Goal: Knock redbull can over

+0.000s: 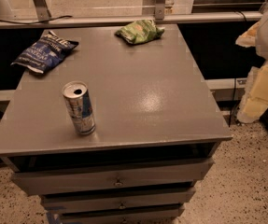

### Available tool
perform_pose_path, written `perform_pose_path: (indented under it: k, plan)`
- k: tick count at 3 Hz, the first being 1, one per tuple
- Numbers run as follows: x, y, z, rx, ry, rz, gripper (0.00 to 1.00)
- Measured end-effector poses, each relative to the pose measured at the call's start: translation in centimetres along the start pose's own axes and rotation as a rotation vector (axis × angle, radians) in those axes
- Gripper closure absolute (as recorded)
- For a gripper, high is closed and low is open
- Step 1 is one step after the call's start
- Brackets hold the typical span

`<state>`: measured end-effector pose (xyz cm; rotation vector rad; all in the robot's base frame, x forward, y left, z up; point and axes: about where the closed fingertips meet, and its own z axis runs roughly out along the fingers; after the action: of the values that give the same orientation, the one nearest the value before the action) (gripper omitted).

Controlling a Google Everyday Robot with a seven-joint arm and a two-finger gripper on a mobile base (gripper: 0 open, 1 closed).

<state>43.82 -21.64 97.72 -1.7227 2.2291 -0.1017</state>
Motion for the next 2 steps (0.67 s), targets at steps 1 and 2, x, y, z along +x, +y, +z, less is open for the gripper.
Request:
perform_pose_path:
  k: [1,2]
  plan:
    - [0.0,0.0,0.0,0.000,0.000,0.000,0.00]
    - [-0.7,0.3,1.1,-0.032,-0.086,0.031,0.00]
